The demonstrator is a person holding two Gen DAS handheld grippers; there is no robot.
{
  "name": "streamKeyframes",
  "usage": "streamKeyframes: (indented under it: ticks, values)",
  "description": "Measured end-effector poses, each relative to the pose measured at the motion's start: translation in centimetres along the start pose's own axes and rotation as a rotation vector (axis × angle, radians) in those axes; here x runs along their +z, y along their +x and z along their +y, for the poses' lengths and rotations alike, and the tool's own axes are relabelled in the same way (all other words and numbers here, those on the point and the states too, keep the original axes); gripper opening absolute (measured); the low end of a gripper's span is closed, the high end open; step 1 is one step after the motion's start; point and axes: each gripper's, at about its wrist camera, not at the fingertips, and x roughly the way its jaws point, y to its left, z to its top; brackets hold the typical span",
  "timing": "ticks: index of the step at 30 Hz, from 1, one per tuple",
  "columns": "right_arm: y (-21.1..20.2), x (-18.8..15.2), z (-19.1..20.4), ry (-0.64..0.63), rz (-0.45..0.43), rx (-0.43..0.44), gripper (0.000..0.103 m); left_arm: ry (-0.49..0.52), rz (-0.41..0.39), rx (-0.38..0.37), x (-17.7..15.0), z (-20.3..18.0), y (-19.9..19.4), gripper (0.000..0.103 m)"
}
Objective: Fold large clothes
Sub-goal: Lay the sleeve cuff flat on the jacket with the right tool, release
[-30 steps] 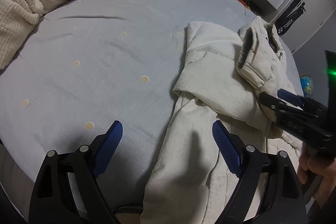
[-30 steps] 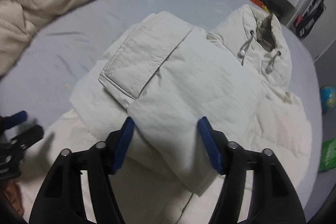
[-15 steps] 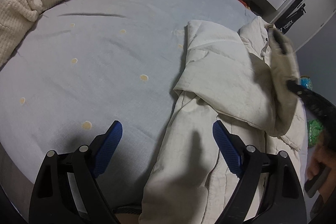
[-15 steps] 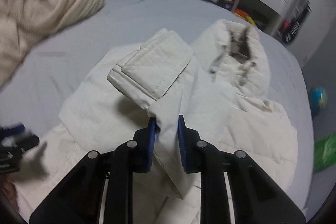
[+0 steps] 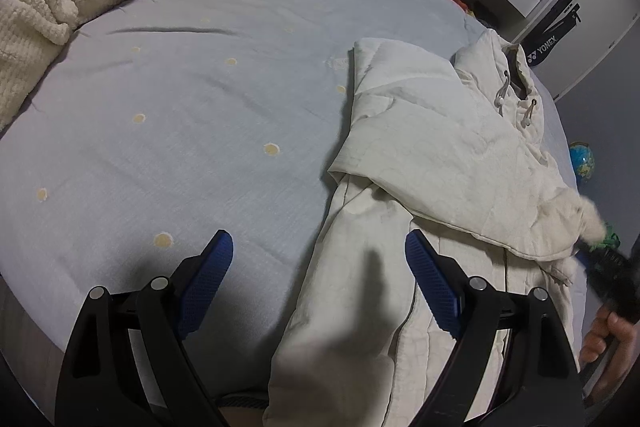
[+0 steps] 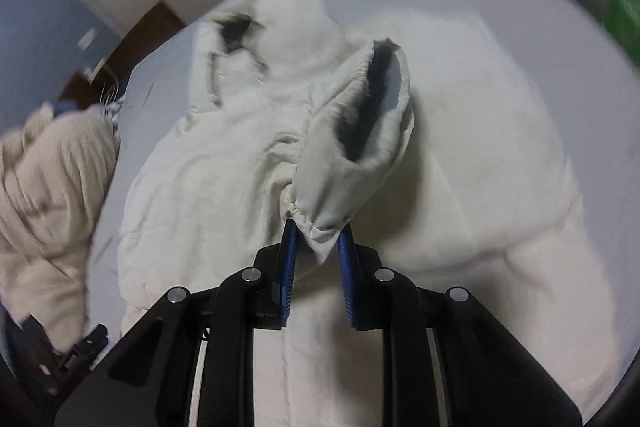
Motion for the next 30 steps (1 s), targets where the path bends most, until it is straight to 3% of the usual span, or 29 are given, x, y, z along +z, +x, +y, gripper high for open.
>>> streamKeyframes:
  ticks: [6, 8, 11, 18, 19, 20, 22, 30]
  values:
    - [1.3, -0.7, -3.6, 0.170, 0.033, 0.148, 0.026, 0.007, 0.003, 0.012, -0.1, -0.2, 0.1, 0.085]
    - [1.2, -0.8, -4.3, 0.195, 0.031, 0.165, 0.039, 0.013, 0.003, 0.018, -0.1, -0.3, 0.1, 0.085]
    - [0.9, -0.6, -5.2, 0.218, 0.009, 0.189, 0.050, 0.019, 0.007, 0.028, -0.1, -0.4, 0.2, 0.085]
    - [1.1, 1.5, -6.2, 0.247, -0.022, 0.237, 0.050, 0.043, 0.022, 0.069, -0.2, -1.0, 0.6, 0.085]
    - [1.3, 2.0, -5.8, 0.232, -0.016, 0.229, 0.049, 0.047, 0.023, 0.073, -0.3, -1.1, 0.6, 0.085]
    - [1.4, 2.2, -5.5, 0.215, -0.011, 0.218, 0.032, 0.049, 0.023, 0.078, -0.3, -1.2, 0.6, 0.085]
    - [1.4, 2.9, -4.8, 0.167, -0.010, 0.187, 0.016, 0.054, 0.024, 0.085, -0.3, -1.3, 0.7, 0.085]
    - [-2.8, 7.6, -3.0, 0.068, -0.145, 0.194, 0.012, 0.070, 0.029, 0.107, -0.5, -1.5, 0.7, 0.086]
